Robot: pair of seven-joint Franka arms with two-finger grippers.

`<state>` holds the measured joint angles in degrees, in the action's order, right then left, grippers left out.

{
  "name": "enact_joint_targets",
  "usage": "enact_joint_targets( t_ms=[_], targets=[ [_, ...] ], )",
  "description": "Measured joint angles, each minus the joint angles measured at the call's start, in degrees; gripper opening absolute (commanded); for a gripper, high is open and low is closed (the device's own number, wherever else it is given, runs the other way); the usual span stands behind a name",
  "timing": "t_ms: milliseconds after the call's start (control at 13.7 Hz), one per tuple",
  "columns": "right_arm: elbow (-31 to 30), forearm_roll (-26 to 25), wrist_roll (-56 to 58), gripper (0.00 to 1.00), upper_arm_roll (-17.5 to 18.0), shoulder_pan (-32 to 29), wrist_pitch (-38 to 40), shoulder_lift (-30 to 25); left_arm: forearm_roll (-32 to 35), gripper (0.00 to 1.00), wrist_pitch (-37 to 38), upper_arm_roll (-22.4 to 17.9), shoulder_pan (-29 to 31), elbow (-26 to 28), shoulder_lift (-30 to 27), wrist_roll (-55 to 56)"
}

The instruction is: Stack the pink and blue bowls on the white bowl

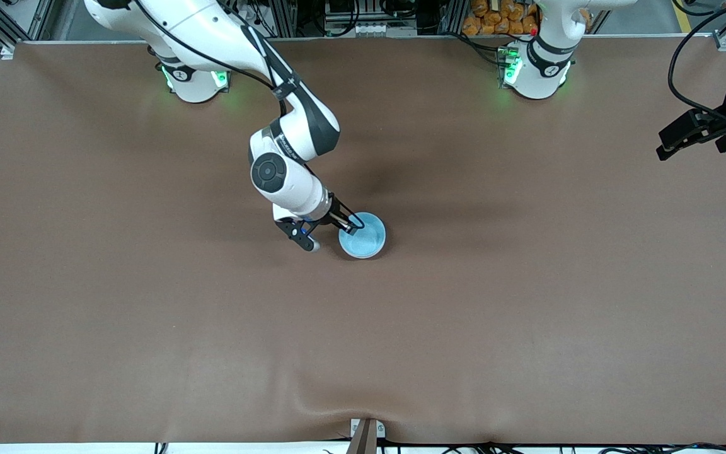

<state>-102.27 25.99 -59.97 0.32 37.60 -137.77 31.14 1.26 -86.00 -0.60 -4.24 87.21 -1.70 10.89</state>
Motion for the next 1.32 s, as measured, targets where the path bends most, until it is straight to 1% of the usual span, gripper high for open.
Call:
enact_joint_targets(
  t_ms=[73, 219, 365, 438, 658, 950, 1023, 1096, 1169, 1242, 1315],
  targets=[
    [0.4, -0.3, 0.3, 1.00, -1.6, 0.0, 3.5, -1.6, 0.0, 1.00, 0.0, 0.0, 0.0, 0.0, 0.0, 0.0],
    [1.0, -1.4, 4.1, 1.00, -6.2, -0.2, 12.2, -5.7, 0.0, 1.00, 0.0, 0.0, 0.0, 0.0, 0.0, 0.0],
    [1.1, -1.6, 11.6, 1.00, -11.5, -1.1, 19.8, -9.6, 0.0, 1.00, 0.0, 0.0, 0.0, 0.1, 0.0, 0.0],
    [1.1, -1.7, 15.6, 1.00, -13.8, -1.8, 22.5, -10.9, 0.0, 1.00, 0.0, 0.0, 0.0, 0.1, 0.0, 0.0],
    [0.9, -1.7, 27.2, 1.00, -19.5, -4.9, 27.5, -13.2, 0.0, 1.00, 0.0, 0.0, 0.0, 0.2, 0.0, 0.0],
    [0.9, -1.8, 45.2, 1.00, -26.0, -10.3, 31.8, -15.3, 0.0, 1.00, 0.0, 0.0, 0.0, 0.3, 0.0, 0.0],
    [0.9, -2.1, 49.3, 1.00, -27.1, -11.8, 32.7, -15.9, 0.0, 1.00, 0.0, 0.0, 0.0, 0.3, 0.0, 0.0],
    [1.0, -3.2, 52.7, 1.00, -27.6, -13.8, 33.6, -16.9, 0.0, 1.00, 0.0, 0.0, 0.0, 0.3, 0.0, 0.0],
    [1.0, -5.1, 55.5, 1.00, -27.2, -16.1, 34.4, -18.0, 0.0, 1.00, 0.0, 0.0, 0.0, 0.3, 0.0, 0.0],
    [1.1, -7.8, 57.6, 1.00, -25.5, -19.0, 35.2, -19.5, 0.0, 1.00, 0.0, 0.0, 0.0, 0.3, 0.0, 0.0],
    [1.1, -10.4, 58.7, 1.00, -22.6, -22.5, 35.8, -21.2, 0.0, 1.00, 0.0, 0.0, 0.0, 0.4, 0.0, 0.0]
  ],
)
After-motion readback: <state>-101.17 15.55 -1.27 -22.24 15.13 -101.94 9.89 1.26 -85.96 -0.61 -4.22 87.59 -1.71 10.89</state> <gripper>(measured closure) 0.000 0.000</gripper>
